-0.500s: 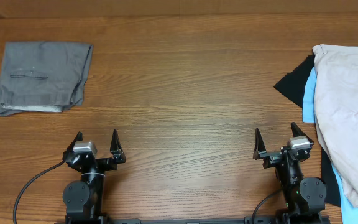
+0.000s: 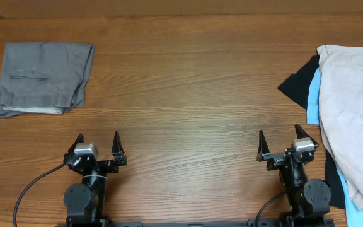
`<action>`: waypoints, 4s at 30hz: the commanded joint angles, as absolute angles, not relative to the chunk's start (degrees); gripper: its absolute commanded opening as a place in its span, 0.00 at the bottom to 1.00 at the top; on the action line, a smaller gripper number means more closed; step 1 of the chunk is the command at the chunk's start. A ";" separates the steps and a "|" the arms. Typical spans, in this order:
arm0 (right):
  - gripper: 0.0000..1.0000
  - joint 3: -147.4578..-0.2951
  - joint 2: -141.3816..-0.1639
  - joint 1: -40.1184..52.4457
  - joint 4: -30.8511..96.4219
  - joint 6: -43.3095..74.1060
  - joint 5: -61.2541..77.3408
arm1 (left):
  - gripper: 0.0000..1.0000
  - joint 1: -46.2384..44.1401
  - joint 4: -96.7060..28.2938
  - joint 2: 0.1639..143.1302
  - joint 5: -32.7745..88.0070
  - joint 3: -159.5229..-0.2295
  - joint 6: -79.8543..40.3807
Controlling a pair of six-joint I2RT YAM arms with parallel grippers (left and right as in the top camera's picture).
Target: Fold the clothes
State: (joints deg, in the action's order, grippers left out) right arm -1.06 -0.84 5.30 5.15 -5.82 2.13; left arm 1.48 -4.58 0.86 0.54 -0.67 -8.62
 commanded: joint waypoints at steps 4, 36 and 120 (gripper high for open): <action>1.00 -0.45 -0.16 5.08 4.67 -5.82 2.20 | 1.00 1.19 -4.38 0.25 -0.21 -0.27 -7.51; 1.00 -0.45 -0.16 5.08 4.67 -5.82 2.20 | 1.00 1.19 -4.38 0.25 -0.21 -0.27 -7.51; 0.85 -99.29 -120.75 -14.61 31.59 -18.06 -13.78 | 1.00 1.19 -4.38 0.25 -0.21 -0.27 -7.51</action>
